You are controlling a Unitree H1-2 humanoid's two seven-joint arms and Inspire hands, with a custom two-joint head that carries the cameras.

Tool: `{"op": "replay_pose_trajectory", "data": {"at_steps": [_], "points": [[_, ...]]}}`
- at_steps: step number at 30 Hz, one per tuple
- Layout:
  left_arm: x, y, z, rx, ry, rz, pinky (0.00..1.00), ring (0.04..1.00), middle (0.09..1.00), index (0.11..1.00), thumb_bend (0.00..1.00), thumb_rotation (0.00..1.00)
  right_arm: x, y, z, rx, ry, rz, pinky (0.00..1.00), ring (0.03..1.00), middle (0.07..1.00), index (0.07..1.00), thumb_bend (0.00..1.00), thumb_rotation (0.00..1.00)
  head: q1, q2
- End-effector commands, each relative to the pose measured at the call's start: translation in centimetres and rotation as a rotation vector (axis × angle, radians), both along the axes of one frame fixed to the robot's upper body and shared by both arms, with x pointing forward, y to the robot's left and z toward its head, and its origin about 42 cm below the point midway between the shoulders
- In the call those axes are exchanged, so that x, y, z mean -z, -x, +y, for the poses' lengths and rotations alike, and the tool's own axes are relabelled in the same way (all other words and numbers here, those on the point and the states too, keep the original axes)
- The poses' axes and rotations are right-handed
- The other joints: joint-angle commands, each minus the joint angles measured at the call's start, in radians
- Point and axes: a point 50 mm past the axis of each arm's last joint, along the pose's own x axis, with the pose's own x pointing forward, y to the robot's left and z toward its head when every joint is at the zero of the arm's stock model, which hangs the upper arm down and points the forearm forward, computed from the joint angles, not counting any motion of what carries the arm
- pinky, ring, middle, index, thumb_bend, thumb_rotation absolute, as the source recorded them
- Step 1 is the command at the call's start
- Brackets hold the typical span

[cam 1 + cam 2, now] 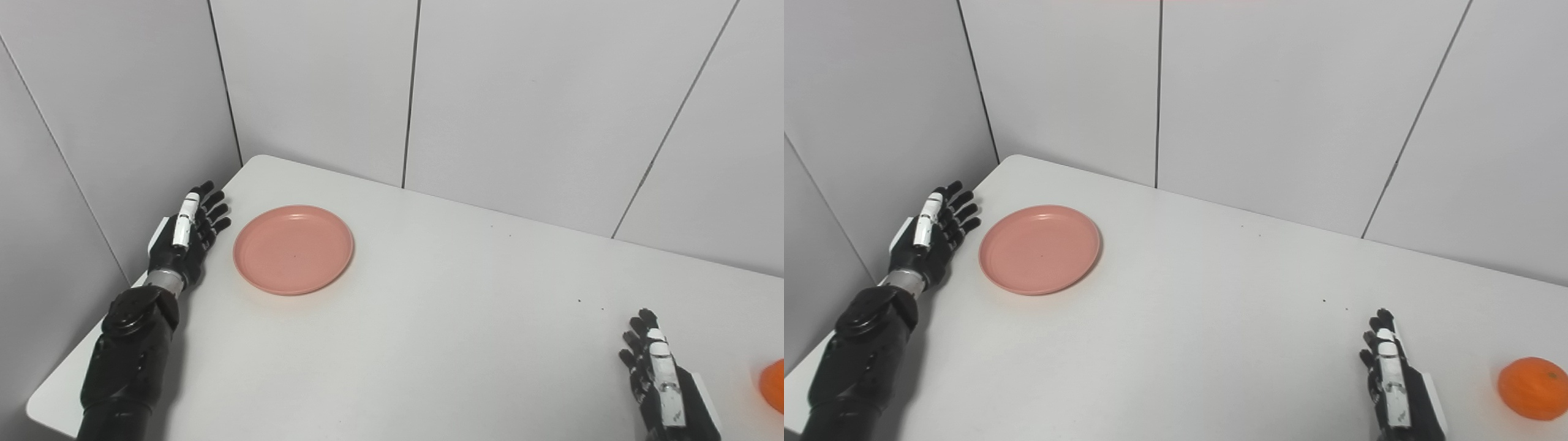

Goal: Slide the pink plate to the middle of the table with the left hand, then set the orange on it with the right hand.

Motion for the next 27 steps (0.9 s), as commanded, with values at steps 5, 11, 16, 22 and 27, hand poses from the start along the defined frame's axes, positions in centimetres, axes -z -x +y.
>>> {"op": "replay_pose_trajectory", "data": {"at_steps": [5,11,16,22,27], "points": [[-1.3,-1.2,-1.3,0.055,-0.007,-0.011,0.93,0.930,0.931,0.918,0.33,1.00,-1.5,-0.6,0.0,-0.006,-0.003,-0.070,1.00,1.000,1.000,1.000,0.18,1.00,0.000,0.003],[-1.4,-1.6,-2.7,0.069,0.009,0.001,0.91,0.917,0.918,0.914,0.34,1.00,-1.6,-0.5,0.0,0.001,-0.005,-0.067,1.00,1.000,1.000,1.000,0.18,1.00,-0.002,0.006],[-1.7,-1.6,-4.2,0.063,0.019,0.008,0.89,0.896,0.901,0.901,0.34,1.00,-1.6,-0.5,0.1,-0.001,-0.010,-0.070,1.00,1.000,1.000,1.000,0.17,1.00,-0.004,0.008],[-1.7,-1.7,-5.1,0.090,0.032,0.022,0.90,0.903,0.910,0.908,0.32,1.00,-1.5,-0.5,-0.1,-0.006,-0.005,-0.067,1.00,1.000,1.000,1.000,0.18,1.00,-0.004,0.008],[-1.5,-1.7,-5.9,0.118,0.044,0.020,0.88,0.894,0.901,0.898,0.30,1.00,-1.7,-0.4,-0.1,-0.005,0.000,-0.072,1.00,1.000,1.000,1.000,0.19,1.00,-0.007,0.013]]}}
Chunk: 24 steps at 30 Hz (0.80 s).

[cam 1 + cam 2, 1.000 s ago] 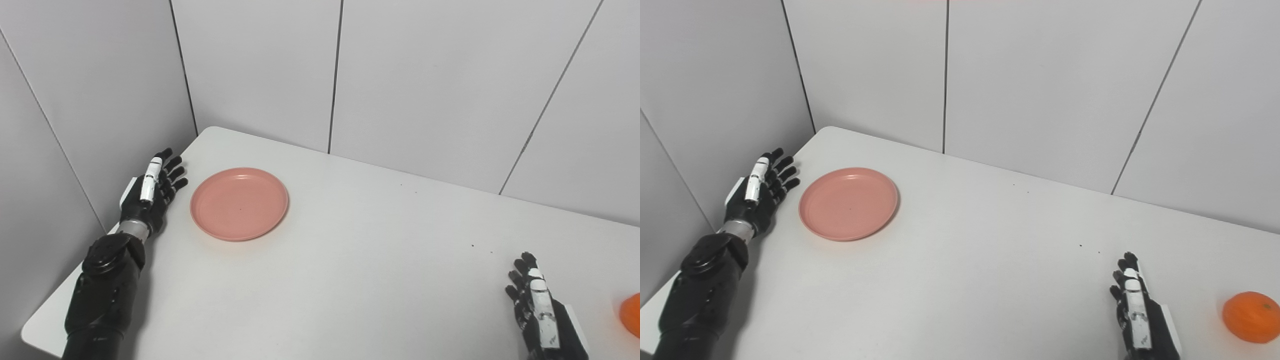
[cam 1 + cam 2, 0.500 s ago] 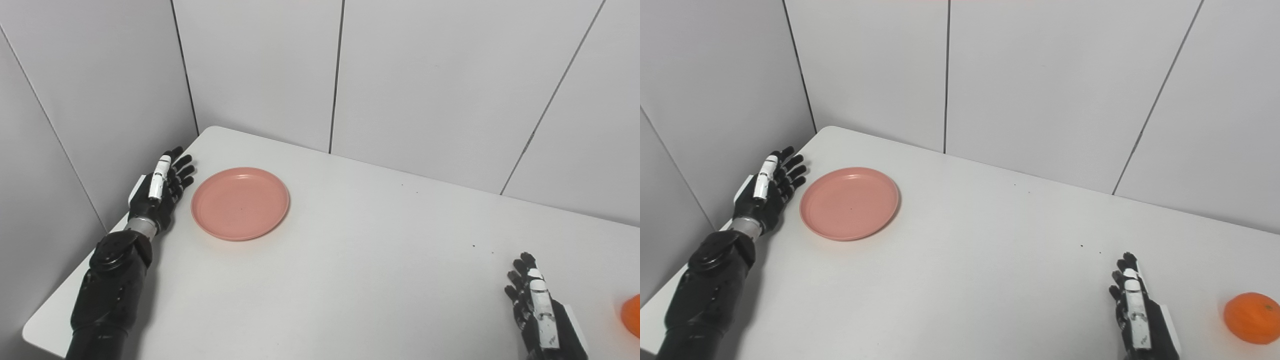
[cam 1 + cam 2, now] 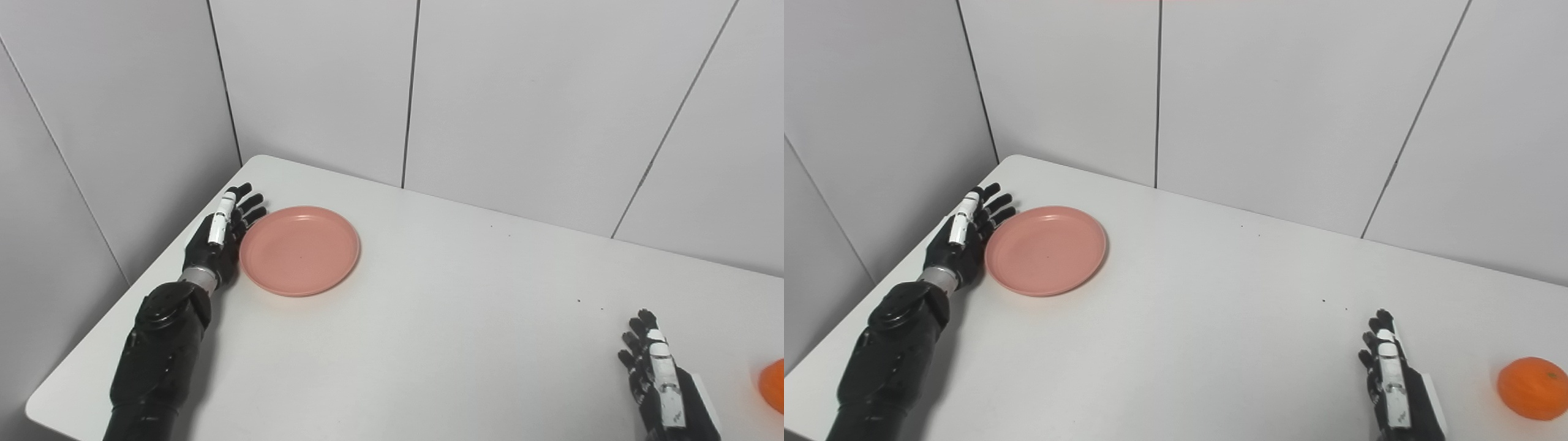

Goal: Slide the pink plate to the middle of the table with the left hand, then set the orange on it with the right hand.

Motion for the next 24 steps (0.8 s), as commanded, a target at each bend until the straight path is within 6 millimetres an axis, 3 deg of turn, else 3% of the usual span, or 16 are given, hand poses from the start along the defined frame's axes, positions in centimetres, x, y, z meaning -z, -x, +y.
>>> {"op": "replay_pose_trajectory", "data": {"at_steps": [1,24], "points": [[-0.6,-0.6,-1.2,0.053,0.019,-0.013,0.88,0.897,0.906,0.902,0.30,1.00,-1.7,-0.3,0.0,-0.002,0.003,-0.075,1.00,1.000,1.000,1.000,0.19,1.00,0.001,0.001],[-0.2,-1.2,-4.9,0.136,0.067,0.002,0.88,0.889,0.900,0.883,0.33,1.00,-1.9,-0.2,0.2,0.006,-0.012,-0.076,1.00,1.000,1.000,1.000,0.18,1.00,-0.016,0.018]]}}
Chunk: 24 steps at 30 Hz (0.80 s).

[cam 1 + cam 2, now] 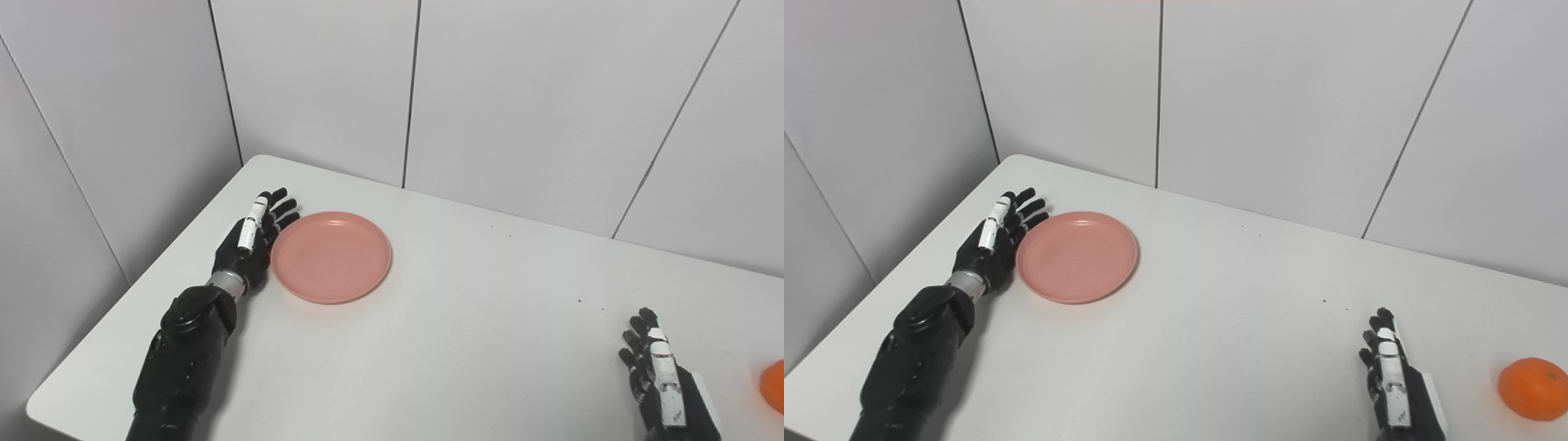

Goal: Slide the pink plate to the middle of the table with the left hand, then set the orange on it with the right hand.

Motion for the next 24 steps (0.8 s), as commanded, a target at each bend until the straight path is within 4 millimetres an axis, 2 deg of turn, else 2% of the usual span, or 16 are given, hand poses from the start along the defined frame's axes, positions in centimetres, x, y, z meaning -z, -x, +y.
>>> {"op": "replay_pose_trajectory", "data": {"at_steps": [1,13,24], "points": [[-0.7,-0.8,-1.3,0.039,0.026,0.000,0.88,0.886,0.898,0.881,0.33,1.00,-1.7,-0.2,0.1,0.003,-0.005,-0.070,1.00,1.000,1.000,1.000,0.18,1.00,-0.003,0.003],[-0.6,-1.7,-4.2,0.093,0.045,0.007,0.88,0.892,0.901,0.889,0.30,1.00,-2.1,-0.2,0.5,0.013,-0.007,-0.067,1.00,1.000,1.000,1.000,0.18,1.00,-0.023,0.019],[-0.8,-2.0,-6.7,0.129,0.053,0.021,0.89,0.893,0.901,0.888,0.30,1.00,-1.9,-0.3,0.6,0.010,-0.014,-0.071,1.00,1.000,1.000,1.000,0.22,1.00,-0.042,0.034]]}}
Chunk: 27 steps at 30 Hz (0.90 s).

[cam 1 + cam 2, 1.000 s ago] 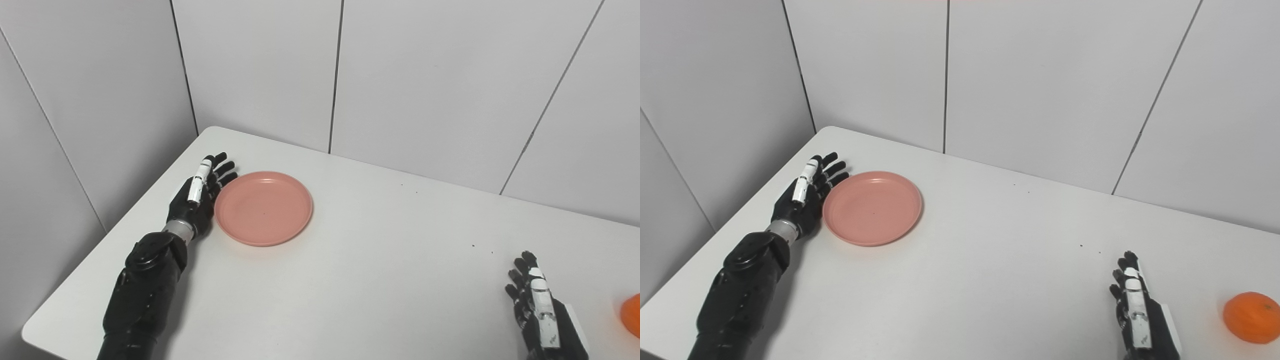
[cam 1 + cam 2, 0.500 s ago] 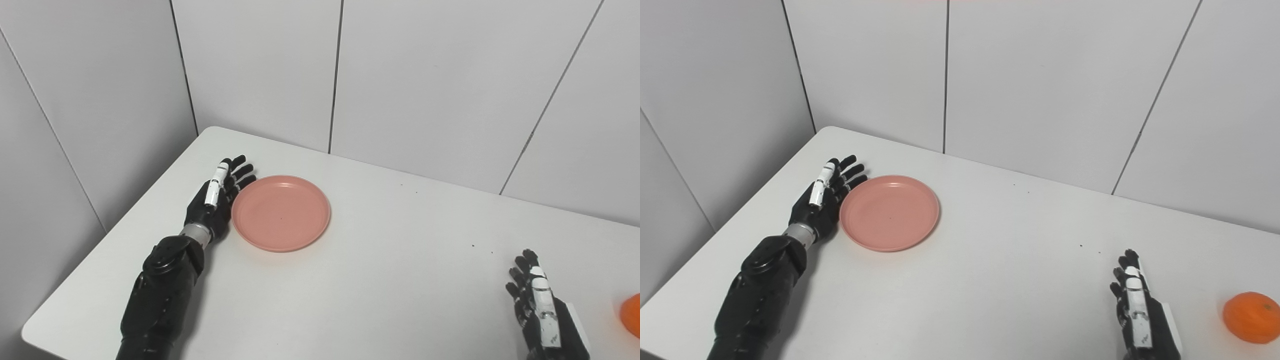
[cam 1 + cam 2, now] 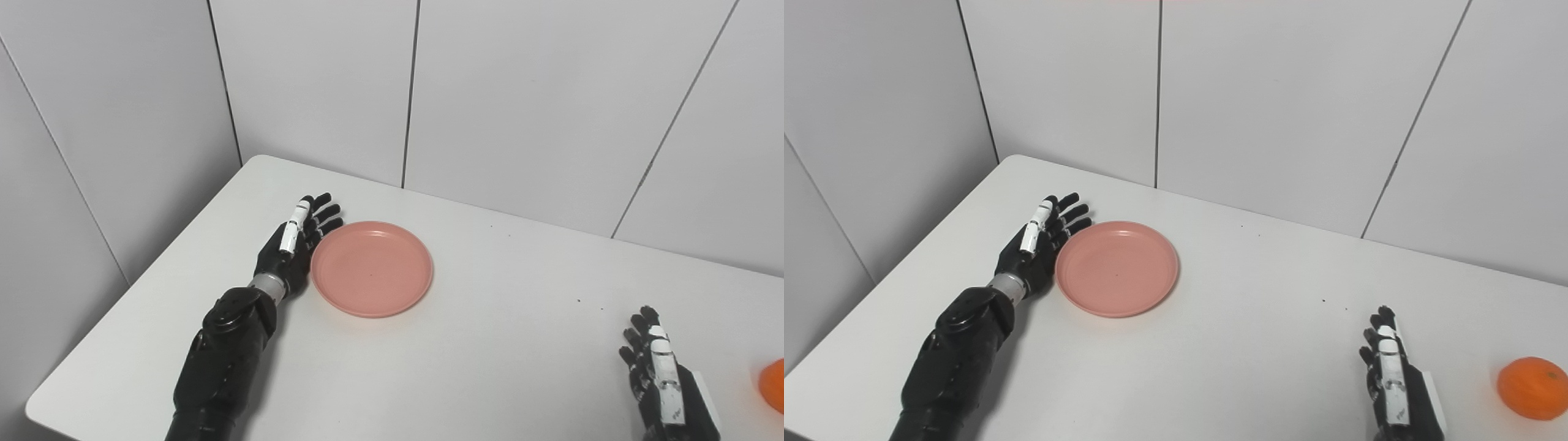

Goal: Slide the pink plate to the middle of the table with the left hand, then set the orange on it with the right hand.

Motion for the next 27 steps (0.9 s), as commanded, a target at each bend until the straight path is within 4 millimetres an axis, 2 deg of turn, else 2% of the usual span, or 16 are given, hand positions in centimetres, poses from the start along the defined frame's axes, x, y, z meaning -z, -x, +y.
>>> {"op": "replay_pose_trajectory", "data": {"at_steps": [1,27], "points": [[-0.8,-0.7,-1.5,0.045,0.009,0.000,0.89,0.896,0.906,0.894,0.30,1.00,-1.6,-0.4,0.2,-0.007,-0.004,-0.067,1.00,1.000,1.000,1.000,0.22,1.00,-0.005,0.003],[-0.4,-0.1,-9.7,0.168,0.073,0.032,0.90,0.909,0.920,0.916,0.34,1.00,-2.3,-0.3,1.3,0.018,0.003,-0.074,1.00,1.000,1.000,0.999,0.21,1.00,-0.088,0.047]]}}
